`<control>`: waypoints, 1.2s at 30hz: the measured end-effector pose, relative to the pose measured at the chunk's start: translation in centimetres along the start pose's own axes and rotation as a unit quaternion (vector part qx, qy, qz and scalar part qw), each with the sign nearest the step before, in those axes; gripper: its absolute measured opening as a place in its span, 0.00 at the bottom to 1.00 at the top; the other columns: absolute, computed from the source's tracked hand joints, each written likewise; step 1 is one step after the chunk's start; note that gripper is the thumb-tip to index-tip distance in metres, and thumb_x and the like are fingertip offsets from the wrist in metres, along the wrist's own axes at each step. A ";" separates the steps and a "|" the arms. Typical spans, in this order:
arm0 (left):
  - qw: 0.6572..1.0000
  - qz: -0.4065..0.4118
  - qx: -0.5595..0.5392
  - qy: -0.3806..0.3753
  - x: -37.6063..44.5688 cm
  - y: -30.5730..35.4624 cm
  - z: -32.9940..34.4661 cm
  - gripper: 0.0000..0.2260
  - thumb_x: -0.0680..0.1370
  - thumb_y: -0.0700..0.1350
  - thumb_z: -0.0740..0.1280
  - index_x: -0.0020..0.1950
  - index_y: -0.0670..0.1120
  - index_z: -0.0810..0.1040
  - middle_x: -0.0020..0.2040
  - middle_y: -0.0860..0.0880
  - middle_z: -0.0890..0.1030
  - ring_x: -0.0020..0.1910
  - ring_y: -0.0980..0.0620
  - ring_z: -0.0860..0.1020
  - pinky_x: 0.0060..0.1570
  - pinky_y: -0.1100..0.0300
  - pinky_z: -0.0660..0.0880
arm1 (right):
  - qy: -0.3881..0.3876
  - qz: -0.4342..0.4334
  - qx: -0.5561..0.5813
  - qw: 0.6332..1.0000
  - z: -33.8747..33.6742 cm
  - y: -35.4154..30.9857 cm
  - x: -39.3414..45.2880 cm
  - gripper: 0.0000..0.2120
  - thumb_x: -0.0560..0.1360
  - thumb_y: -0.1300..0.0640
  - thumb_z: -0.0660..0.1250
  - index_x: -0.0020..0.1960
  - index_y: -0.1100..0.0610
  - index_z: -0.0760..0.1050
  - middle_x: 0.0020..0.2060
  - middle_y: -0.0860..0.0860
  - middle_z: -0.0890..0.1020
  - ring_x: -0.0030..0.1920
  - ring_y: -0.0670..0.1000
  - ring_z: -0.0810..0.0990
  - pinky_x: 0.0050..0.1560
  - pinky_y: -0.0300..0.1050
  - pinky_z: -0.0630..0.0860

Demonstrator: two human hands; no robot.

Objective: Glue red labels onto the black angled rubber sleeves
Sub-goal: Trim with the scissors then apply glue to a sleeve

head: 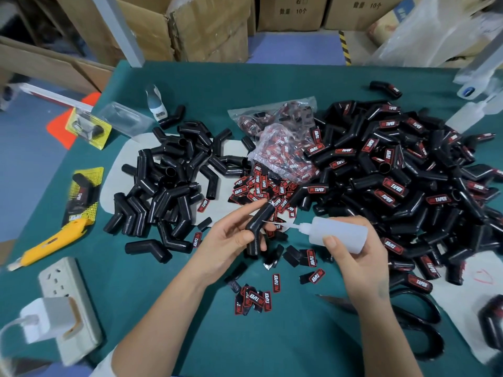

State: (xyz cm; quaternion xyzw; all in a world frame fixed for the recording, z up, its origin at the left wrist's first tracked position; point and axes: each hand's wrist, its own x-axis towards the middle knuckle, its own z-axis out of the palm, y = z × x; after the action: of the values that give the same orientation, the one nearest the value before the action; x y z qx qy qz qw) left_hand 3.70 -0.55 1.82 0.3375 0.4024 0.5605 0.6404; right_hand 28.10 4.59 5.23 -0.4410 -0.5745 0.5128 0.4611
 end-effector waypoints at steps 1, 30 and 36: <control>1.000 -0.002 -0.001 0.002 0.0 0.0 0.0 0.31 0.74 0.56 0.79 0.76 0.54 0.77 0.58 0.43 0.84 0.43 0.48 0.81 0.49 0.57 0.78 | 0.006 -0.008 -0.007 1.000 0.1 -0.1 -0.1 0.10 0.74 0.47 0.72 0.54 0.46 0.80 0.47 0.37 0.84 0.45 0.36 0.81 0.43 0.26 0.74; 1.000 -0.025 0.012 -0.011 0.3 -0.7 -0.5 0.31 0.76 0.57 0.77 0.77 0.49 0.75 0.59 0.40 0.84 0.43 0.46 0.78 0.49 0.52 0.73 | 0.045 -0.054 -0.088 0.994 0.5 -0.9 -0.5 0.07 0.76 0.43 0.68 0.53 0.31 0.76 0.47 0.36 0.82 0.42 0.38 0.80 0.39 0.27 0.72; 0.999 -0.031 0.026 -0.019 0.3 -0.7 -0.5 0.31 0.76 0.58 0.76 0.77 0.52 0.76 0.60 0.41 0.84 0.43 0.48 0.78 0.49 0.49 0.70 | 0.056 -0.022 -0.087 0.994 0.5 -0.6 -0.3 0.04 0.75 0.39 0.67 0.49 0.32 0.75 0.44 0.36 0.82 0.41 0.38 0.80 0.38 0.27 0.72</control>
State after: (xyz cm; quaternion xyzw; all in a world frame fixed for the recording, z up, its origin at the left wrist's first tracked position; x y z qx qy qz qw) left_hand 3.57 -0.39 0.98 0.3520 0.4143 0.5233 0.6562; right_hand 27.61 4.14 5.82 -0.4944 -0.5999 0.4250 0.4638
